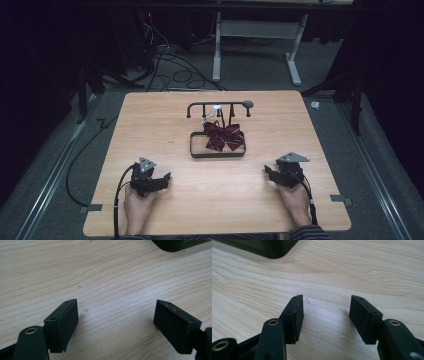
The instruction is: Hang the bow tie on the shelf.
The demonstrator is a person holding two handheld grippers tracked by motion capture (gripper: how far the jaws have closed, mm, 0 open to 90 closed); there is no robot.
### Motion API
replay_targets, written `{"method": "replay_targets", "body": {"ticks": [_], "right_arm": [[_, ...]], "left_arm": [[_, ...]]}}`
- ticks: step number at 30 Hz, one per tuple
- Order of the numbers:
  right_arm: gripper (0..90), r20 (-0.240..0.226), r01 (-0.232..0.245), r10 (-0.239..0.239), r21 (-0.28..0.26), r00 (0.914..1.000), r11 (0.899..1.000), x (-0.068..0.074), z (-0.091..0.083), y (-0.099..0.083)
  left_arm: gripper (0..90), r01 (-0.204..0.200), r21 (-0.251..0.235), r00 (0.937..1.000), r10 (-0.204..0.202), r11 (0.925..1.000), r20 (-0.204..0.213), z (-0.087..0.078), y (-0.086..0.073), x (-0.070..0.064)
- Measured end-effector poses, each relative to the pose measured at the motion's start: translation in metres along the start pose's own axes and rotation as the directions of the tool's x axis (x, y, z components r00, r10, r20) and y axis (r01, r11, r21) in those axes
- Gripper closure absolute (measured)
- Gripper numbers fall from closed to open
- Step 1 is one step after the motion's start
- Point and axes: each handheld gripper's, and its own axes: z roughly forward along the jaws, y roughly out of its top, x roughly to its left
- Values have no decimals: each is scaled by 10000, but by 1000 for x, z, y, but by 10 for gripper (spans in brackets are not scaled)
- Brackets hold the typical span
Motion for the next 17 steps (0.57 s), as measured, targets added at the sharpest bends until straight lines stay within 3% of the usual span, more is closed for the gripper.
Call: {"method": "replay_targets", "body": {"ticks": [17], "right_arm": [[435,-18,-89,89,39,10000,10000,-2,0,0]], "left_arm": [[204,2,2,10000,-2,10000,0,0,0,0]]}}
